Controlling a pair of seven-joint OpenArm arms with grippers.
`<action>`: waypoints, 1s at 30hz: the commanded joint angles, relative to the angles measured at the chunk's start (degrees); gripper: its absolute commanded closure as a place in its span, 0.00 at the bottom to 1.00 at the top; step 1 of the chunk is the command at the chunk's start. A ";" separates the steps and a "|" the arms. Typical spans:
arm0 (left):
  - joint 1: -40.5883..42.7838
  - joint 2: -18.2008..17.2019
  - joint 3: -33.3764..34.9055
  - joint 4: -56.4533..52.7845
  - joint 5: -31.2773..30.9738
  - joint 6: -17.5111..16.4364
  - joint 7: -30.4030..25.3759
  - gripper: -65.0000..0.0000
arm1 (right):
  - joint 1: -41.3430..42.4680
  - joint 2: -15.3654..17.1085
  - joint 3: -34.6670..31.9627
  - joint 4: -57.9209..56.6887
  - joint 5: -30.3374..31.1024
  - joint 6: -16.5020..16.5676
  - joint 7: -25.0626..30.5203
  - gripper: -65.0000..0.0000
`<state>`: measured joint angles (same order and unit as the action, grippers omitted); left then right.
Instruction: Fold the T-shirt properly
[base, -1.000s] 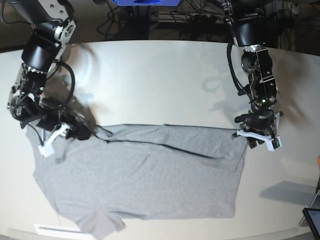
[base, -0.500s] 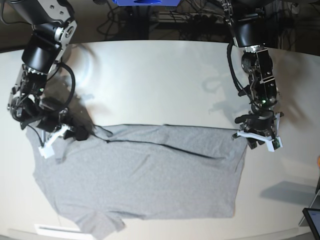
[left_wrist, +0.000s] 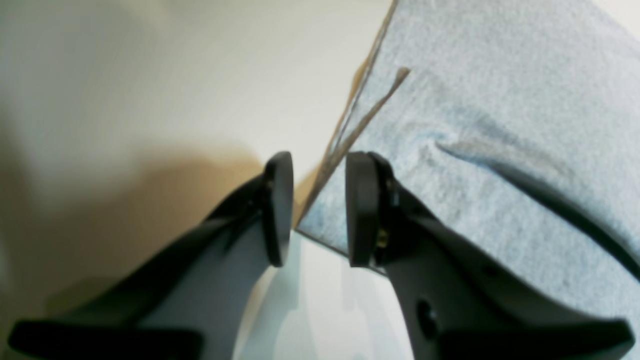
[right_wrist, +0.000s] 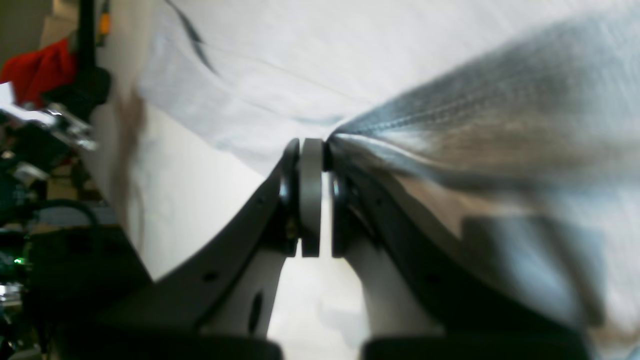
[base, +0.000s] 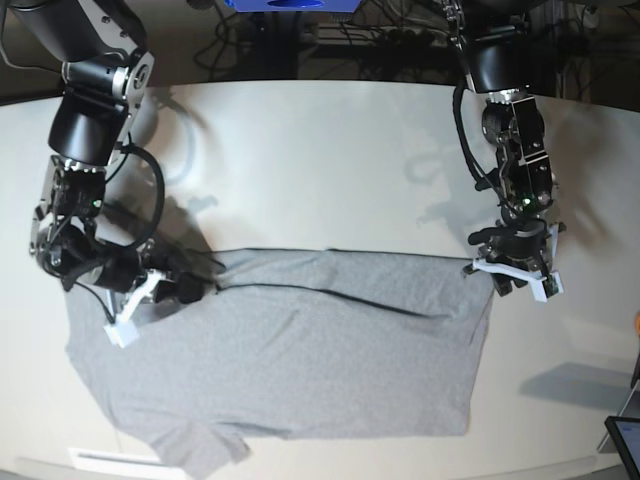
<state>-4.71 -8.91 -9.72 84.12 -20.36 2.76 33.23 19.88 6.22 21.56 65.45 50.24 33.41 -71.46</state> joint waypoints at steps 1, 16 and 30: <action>-0.96 -0.54 -0.17 1.11 0.01 -0.17 -1.37 0.72 | 1.97 0.59 0.11 0.79 1.23 0.22 0.91 1.00; -0.26 -1.34 -0.17 1.29 0.01 -0.17 -1.37 0.72 | 10.23 1.21 -12.99 -9.23 1.23 -5.23 11.99 1.00; -0.26 -2.92 -4.83 1.11 0.01 -0.26 -1.28 0.72 | 13.48 3.50 -17.74 -16.18 1.15 -5.41 18.41 0.99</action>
<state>-3.90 -11.42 -14.68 84.14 -20.16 2.94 33.41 31.09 9.43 3.84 48.29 50.02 27.51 -54.35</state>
